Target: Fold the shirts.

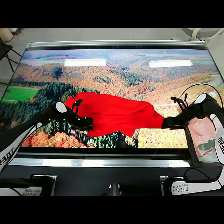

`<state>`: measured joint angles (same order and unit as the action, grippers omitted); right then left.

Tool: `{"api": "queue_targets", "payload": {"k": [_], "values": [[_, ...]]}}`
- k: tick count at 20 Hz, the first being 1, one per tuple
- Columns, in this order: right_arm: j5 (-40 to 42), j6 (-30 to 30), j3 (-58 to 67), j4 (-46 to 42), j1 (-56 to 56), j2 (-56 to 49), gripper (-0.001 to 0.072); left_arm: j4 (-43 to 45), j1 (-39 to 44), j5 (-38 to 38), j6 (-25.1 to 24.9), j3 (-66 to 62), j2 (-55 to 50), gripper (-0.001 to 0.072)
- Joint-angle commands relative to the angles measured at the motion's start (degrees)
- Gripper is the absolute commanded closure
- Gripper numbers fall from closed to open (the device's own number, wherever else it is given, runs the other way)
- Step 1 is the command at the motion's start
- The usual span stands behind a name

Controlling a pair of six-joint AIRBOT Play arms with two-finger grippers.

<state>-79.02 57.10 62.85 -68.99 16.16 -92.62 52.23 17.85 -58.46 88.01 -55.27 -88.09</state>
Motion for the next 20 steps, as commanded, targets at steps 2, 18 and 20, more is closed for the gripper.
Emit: {"api": "queue_targets", "payload": {"k": [2, 18, 20], "values": [[11.69, 0.02, 0.42, 1.49, 0.04, -0.11, 0.0182, -0.2, 0.07, 0.5, -2.67, -0.07, 1.97, 0.0686], [13.25, -5.92, 24.39, 5.27, 0.04, 23.34, 0.0701, -0.15, -6.45, 4.55, -10.91, -32.79, 19.78, 0.0686], [13.46, -5.68, 29.33, 7.34, 0.04, 27.63, 0.0701, -0.17, -7.58, 4.63, -10.91, -44.19, 19.87, 0.0686]]}}
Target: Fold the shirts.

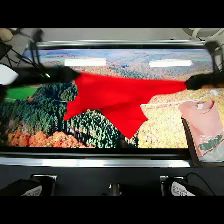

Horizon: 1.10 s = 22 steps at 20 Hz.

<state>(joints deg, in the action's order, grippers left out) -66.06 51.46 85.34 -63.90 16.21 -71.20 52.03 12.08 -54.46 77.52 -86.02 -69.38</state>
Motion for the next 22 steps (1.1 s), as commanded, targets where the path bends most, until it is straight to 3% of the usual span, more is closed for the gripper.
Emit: {"api": "queue_targets", "payload": {"k": [1, 5, 8, 12, 19, 22], "values": [[1.16, 0.17, 8.9, 3.43, 0.0, 8.13, 0.0701, 0.0, -2.12, 1.6, -0.39, -18.99, 1.16, 0.0686], [4.31, 1.86, 16.5, 11.13, 0.0, 13.84, 0.0701, -0.02, -2.12, 11.78, -0.39, -35.54, 1.64, 0.0686], [6.34, 1.9, 19.1, 21.18, 0.0, 15.87, 0.0701, 0.0, -2.12, 25.22, -0.42, -35.06, 5.16, 0.0686], [3.19, 4.42, 19.1, 28.46, 0.0, 16.79, 0.07, 0.02, -2.12, 31.54, -0.48, -33.73, 6.34, 0.0687], [-12.94, 11.96, 17.64, 18.32, 0.0, 12.31, 0.0699, 3.56, -2.12, 31.01, -1.29, -27.02, 1.29, 0.0687], [-10.69, 12.02, 8.79, 10.84, -2.64, 9.22, 0.0699, 3.91, -2.12, 28.33, -1.29, -27.02, -6.86, 0.0687]]}}
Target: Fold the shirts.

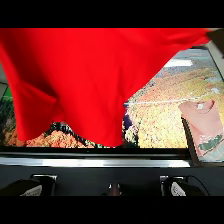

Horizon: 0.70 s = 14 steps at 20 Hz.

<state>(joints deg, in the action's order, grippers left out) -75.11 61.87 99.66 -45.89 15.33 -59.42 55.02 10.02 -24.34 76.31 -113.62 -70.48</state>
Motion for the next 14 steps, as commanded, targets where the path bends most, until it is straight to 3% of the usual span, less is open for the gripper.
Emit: {"api": "queue_targets", "payload": {"k": [1, 4, 6, 10, 11, 12, 13, 14], "values": [[0.61, 2.36, -9.09, -10.97, -4.28, -4.07, 0.0699, 0.92, -0.02, -3.5, -0.07, 0.59, -8.85, 0.0686], [11.93, 3.5, -19.54, -18.1, -13.11, -11.61, 0.0699, 0.9, 0.92, -10.25, -0.02, 0.59, -19.67, 0.0686], [15.19, 3.5, -21.64, -20.28, -16.92, -18.75, 0.0698, 0.81, 1.7, -16.87, 0.52, 0.59, -26.69, 0.0685], [14.12, 3.5, -21.64, -20.28, -18.82, -29.77, 0.0699, 0.87, 3.23, -33.9, 10.54, 0.59, -38.51, 0.0682], [13.92, 3.45, -21.64, -20.85, -18.8, -31.06, 0.0699, 0.87, 3.28, -37.64, 15.41, 0.59, -40.81, 0.0617], [13.68, 2.97, -21.64, -21.46, -18.8, -31.82, 0.0699, 0.85, 3.28, -40.63, 19.85, 0.59, -42.49, 0.041], [13.53, 2.8, -21.64, -22.51, -18.82, -32.0, 0.0699, 0.85, 2.95, -43.8, 22.75, 0.57, -43.56, 0.0087], [13.55, 2.75, -21.64, -23.43, -18.8, -31.93, 0.0699, 0.94, 2.1, -47.69, 22.93, 0.57, -44.04, -0.0013]]}}
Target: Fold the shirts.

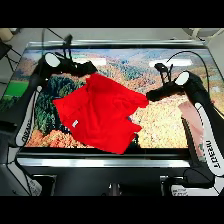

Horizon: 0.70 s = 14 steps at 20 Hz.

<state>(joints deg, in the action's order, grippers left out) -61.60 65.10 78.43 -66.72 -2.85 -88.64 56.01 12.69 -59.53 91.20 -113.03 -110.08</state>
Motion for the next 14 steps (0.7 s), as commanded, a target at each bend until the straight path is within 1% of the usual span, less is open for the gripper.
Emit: {"api": "queue_targets", "payload": {"k": [1, 2, 4, 5, 6, 7, 8, 10, 12, 14], "values": [[-0.57, -1.33, -0.42, -3.41, -0.46, -2.62, 0.0699, 0.15, -1.81, -16.7, 7.37, -0.04, -4.33, -0.0013], [-1.86, -3.15, -0.42, -3.82, -0.46, -2.54, 0.0699, 0.59, -3.15, -21.0, 7.26, -0.02, -3.82, -0.0013], [-5.75, -5.95, -0.42, -6.62, -0.46, -2.49, 0.0699, 4.7, -5.29, -29.59, 4.35, 0.0, -1.33, -0.0008], [-7.48, -6.05, -0.42, -8.33, -0.46, -2.49, 0.0699, 10.67, -5.55, -32.22, 1.75, 0.0, 0.68, 0.0], [-8.83, -6.08, -0.42, -10.08, -0.46, -2.49, 0.0699, 17.44, -5.49, -33.59, 1.6, 0.15, 2.75, 0.0056], [-9.7, -6.08, -0.42, -11.5, -0.46, -2.49, 0.0699, 21.11, -5.46, -34.32, 1.79, 1.49, 5.16, 0.0066], [-10.23, -6.05, -0.42, -12.44, -0.46, -2.49, 0.0699, 20.65, -5.46, -34.49, 1.81, 4.2, 7.65, 0.0065], [-10.16, -6.05, -0.42, -12.76, -0.46, -2.49, 0.0699, 17.51, -4.61, -32.87, 1.79, 14.95, 13.88, 0.006], [-10.01, -6.05, -0.42, -12.74, -0.46, -2.49, 0.0699, 15.37, -2.6, -27.93, 1.79, 29.81, 21.0, 0.0059], [-10.14, -6.05, -0.42, -12.76, -0.46, -2.49, 0.0698, 10.67, -0.11, -20.85, 1.81, 47.93, 29.57, 0.0059]]}}
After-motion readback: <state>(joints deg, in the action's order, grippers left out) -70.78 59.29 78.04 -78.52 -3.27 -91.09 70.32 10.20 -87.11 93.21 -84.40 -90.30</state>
